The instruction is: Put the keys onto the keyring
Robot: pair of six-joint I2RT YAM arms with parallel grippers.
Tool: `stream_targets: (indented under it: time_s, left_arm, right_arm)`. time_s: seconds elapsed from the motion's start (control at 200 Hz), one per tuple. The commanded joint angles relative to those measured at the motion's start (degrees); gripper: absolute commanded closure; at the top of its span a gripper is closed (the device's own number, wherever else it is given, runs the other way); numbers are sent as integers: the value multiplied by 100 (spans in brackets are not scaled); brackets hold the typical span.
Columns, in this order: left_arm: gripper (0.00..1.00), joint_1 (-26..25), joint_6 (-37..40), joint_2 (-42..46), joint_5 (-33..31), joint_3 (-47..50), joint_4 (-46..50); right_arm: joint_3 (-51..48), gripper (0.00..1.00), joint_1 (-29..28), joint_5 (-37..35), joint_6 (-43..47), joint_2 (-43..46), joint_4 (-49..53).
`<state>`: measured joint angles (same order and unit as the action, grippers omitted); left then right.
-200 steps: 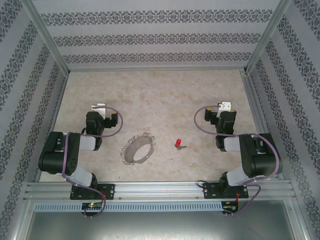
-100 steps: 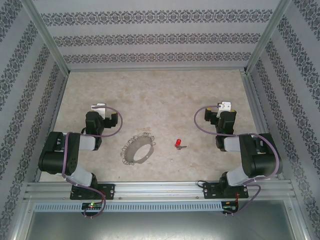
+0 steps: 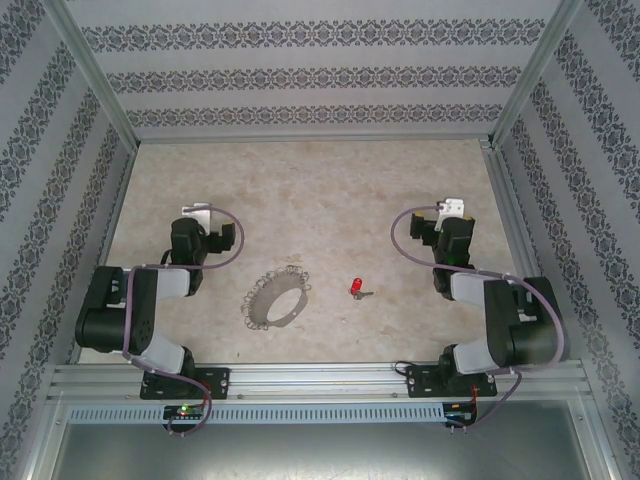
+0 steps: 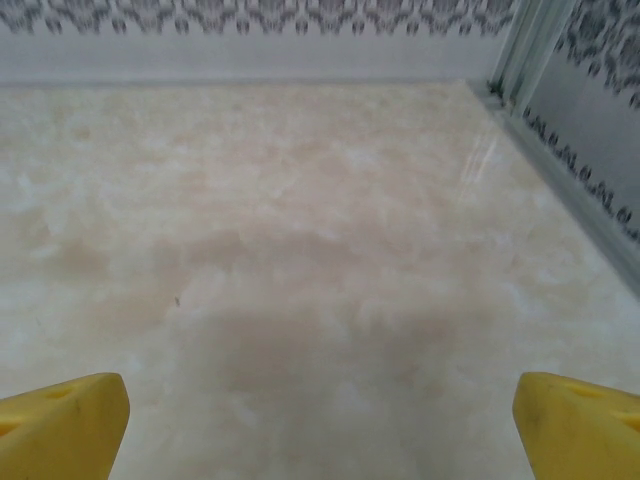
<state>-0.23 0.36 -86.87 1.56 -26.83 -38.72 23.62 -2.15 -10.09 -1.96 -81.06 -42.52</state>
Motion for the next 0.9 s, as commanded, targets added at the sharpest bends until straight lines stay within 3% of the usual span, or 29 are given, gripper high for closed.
stream_targets:
  time_s: [0.0,0.18,0.295,0.545,0.679,0.894]
  left_arm:
    - [1,76,-168,402,-94,-560,1182]
    - [0,42,-686,764,-26,-1252,2903]
    - [1,-38,-1293,1081,247,-1677,3917]
    - [5,-525,-1721,1754,1351,-2311,5744]
    - [6,-986,-1690,2065,1892,-2367,6308]
    - [10,-2125,-1742,2344,1669,-2318,6737]
  right_arm:
    - [256,2,-152,-305,-37,604,614]
    - [401,2,-109,-199,-1093,1250,1308]
    - [562,2,203,1641,-1681,1406,1675]
    - [709,2,250,3574,-2828,1152,1627]
    - [569,3,242,4018,-3148,1242,1475]
    - [672,6,114,4260,-3216,1531,2352]
